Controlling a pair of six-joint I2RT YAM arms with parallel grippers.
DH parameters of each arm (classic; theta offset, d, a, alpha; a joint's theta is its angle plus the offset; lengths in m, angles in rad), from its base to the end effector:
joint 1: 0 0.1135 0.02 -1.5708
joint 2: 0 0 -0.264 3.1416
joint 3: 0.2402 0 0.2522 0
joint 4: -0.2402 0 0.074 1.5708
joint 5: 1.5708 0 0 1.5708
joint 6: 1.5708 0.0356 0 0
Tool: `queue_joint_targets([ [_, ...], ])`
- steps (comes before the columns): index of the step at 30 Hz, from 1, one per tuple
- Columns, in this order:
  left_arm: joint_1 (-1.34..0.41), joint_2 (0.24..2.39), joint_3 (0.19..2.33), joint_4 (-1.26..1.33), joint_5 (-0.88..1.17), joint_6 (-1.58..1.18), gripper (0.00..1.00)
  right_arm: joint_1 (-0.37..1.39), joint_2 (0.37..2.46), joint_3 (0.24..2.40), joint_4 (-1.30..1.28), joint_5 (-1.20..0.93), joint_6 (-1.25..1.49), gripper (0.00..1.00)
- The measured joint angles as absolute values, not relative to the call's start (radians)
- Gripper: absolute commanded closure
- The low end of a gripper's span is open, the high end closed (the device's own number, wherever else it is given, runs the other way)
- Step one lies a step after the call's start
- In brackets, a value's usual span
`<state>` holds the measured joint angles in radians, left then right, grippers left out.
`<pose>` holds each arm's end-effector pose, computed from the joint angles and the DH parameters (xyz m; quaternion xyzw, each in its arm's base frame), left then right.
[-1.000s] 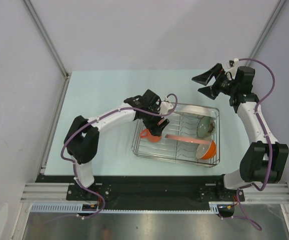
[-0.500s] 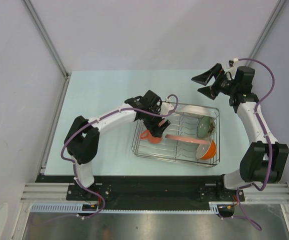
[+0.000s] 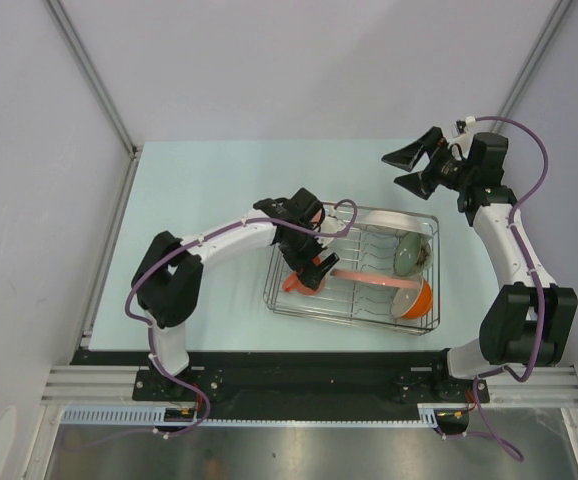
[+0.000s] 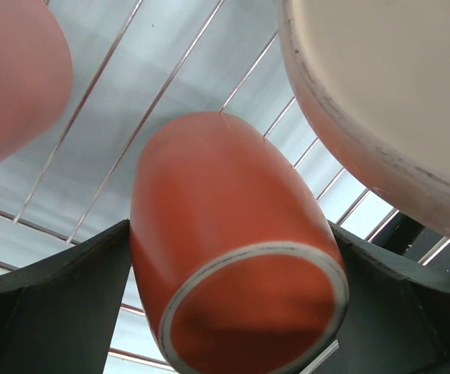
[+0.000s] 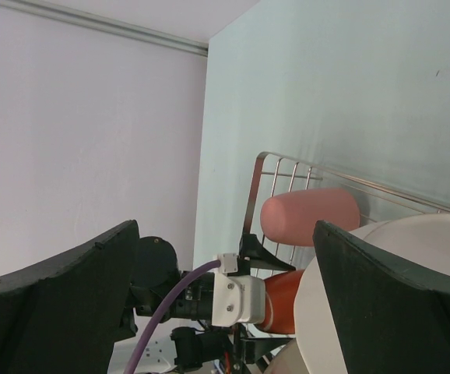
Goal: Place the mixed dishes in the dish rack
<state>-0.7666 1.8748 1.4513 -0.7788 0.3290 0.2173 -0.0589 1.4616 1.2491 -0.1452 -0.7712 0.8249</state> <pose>0.2699 -0.2759 0.2190 0.4845 0.8406 -0.2040 0.1303 0.3374 0.0050 0.3481 0.1318 0.7798 0.4840 0.3744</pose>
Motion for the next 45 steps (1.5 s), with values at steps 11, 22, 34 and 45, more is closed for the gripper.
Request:
queue_joint_targets([
  [11,-0.767,1.869,1.539,-0.878,0.325,0.221,0.00,-0.054,1.462,1.249,-0.146,-0.771,0.809,0.00],
  [22,-0.729,1.825,1.701,-0.977,0.364,0.246,0.00,-0.054,1.448,1.247,-0.192,-0.715,0.749,0.00],
  [34,-0.398,1.687,1.919,-0.941,0.490,0.216,0.00,0.123,1.229,1.242,-0.361,-0.261,0.466,0.00],
  [45,-0.184,1.640,1.732,-0.832,0.573,0.164,0.00,0.253,1.171,1.241,-0.463,0.049,0.322,0.00],
])
